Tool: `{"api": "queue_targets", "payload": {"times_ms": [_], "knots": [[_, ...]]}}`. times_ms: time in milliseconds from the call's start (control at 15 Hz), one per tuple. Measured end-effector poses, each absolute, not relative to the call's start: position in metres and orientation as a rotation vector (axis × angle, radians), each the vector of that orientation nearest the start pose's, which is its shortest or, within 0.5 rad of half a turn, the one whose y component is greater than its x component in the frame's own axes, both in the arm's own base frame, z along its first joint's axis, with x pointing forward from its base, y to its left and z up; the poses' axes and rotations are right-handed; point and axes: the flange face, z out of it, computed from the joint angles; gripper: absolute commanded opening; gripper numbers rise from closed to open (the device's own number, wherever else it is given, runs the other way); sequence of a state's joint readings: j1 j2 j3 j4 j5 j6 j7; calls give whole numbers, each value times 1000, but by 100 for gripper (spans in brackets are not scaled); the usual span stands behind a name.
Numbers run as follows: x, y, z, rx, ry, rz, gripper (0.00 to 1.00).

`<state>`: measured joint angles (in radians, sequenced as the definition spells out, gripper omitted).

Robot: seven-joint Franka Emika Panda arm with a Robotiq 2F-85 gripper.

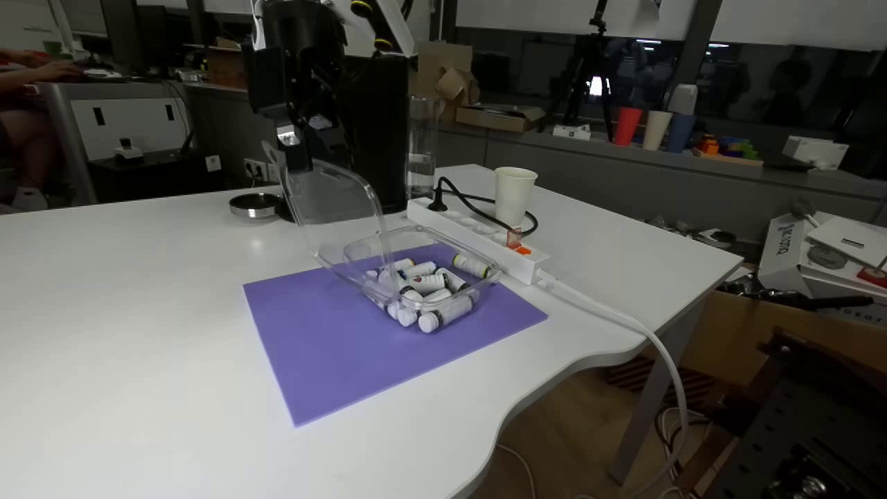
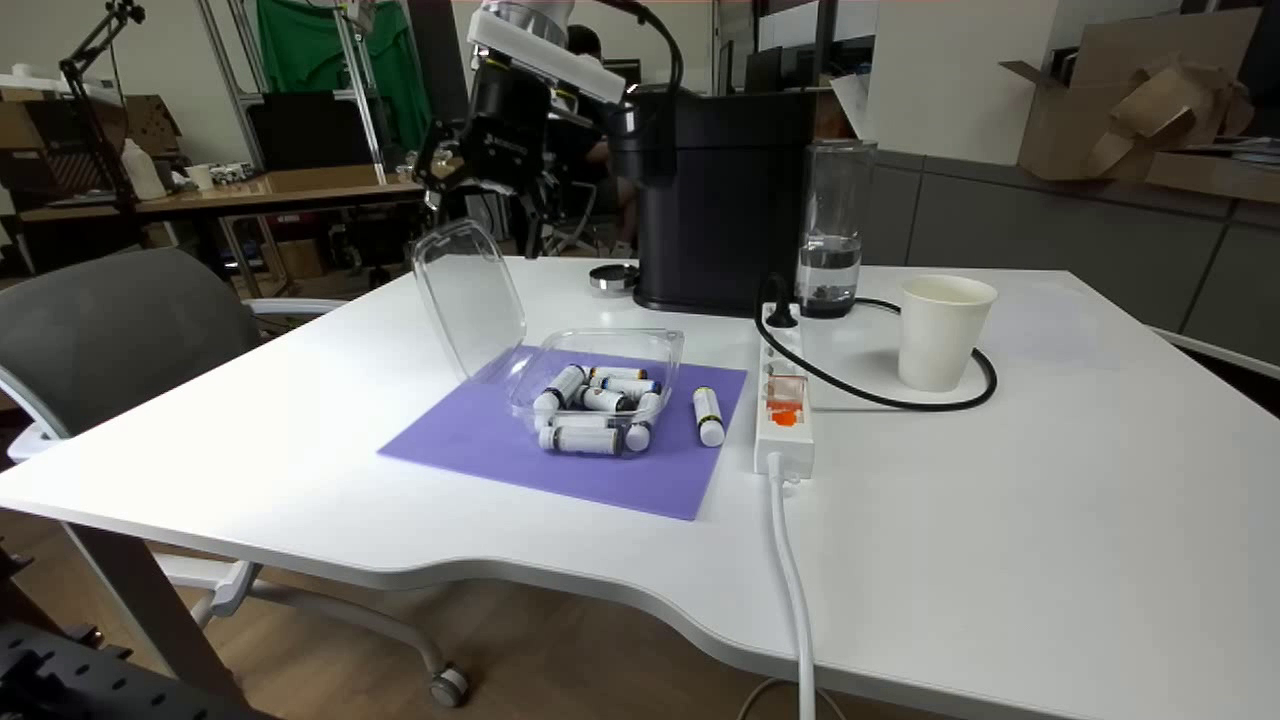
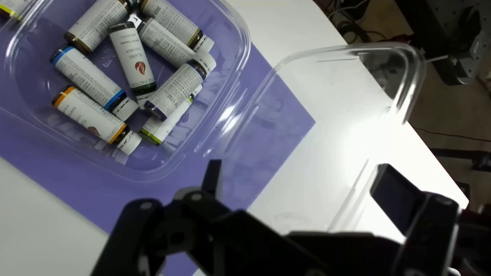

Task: Open the clear container, put the bottle on the table inside the clear container

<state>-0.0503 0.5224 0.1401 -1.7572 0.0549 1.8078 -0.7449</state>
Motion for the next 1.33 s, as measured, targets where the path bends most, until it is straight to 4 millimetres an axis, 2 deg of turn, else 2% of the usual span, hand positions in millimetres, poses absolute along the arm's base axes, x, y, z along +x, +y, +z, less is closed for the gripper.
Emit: {"api": "queue_targets", "payload": {"times_ms": [333, 467, 600, 800, 933, 1133, 1333], "knots": [[591, 81, 279, -2714, -1247, 483, 100], [589, 76, 296, -2800, -1193, 426, 100], [587, 60, 311, -2878, -1083, 383, 100], [580, 16, 329, -2961, -891, 357, 100], [573, -27, 333, -2994, -749, 353, 100], [561, -99, 323, -3038, -533, 351, 100], [553, -151, 300, -3079, -332, 336, 100]]}}
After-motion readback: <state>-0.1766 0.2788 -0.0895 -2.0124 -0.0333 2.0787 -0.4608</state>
